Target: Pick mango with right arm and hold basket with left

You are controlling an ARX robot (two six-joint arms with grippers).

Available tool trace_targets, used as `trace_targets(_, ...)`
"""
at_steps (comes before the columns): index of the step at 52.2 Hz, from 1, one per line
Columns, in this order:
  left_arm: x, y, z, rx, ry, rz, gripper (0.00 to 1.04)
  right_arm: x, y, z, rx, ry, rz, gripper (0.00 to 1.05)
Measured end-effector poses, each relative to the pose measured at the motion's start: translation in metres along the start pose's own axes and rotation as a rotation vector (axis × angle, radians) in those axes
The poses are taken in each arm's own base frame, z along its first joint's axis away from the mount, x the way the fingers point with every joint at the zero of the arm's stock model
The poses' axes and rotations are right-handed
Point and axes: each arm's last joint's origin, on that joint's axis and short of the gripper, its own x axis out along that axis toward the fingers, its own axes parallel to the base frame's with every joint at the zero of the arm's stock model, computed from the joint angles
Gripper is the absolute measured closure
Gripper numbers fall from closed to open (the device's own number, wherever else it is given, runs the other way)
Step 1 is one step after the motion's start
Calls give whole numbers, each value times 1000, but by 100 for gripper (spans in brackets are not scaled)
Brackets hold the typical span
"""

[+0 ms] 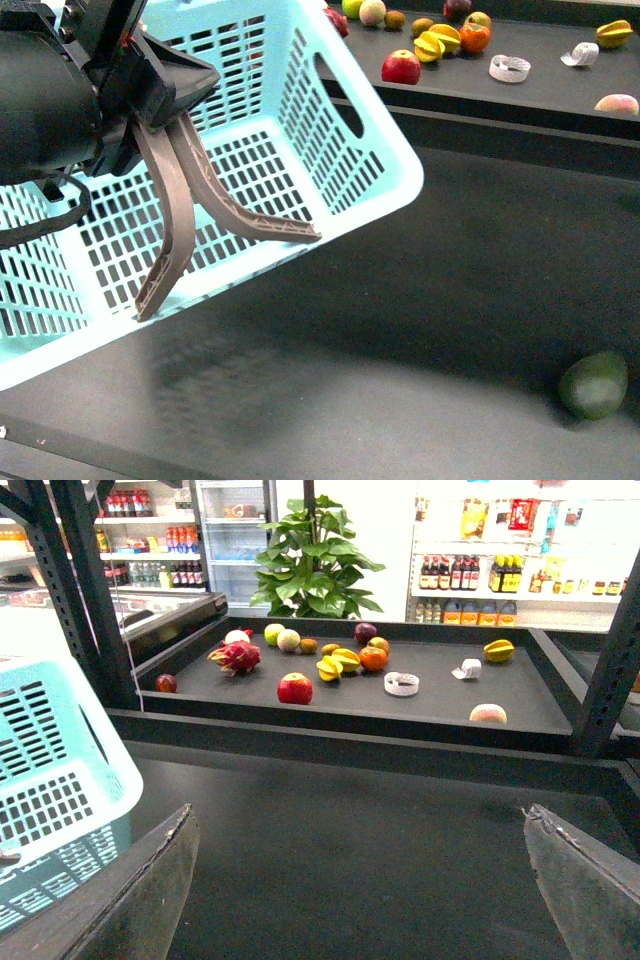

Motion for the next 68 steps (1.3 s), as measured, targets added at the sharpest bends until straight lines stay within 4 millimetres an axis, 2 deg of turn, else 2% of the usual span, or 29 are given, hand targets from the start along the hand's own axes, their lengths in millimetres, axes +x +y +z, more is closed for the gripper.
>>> trace_targets(11,-21,-27,-13,186,83,-138,95,0,0,0,0,0,0,8)
trace_targets(21,-24,-42,-26,320,138,-205,95,0,0,0,0,0,0,8)
trace_targets(30,-22,-45,-39,383,199,-226,95,0,0,0,0,0,0,8)
trace_targets(41,-11,-30,-54,422,268,-235,95,0,0,0,0,0,0,8)
trace_targets(68,-5,-36,-51,424,250,-286,95,0,0,0,0,0,0,8)
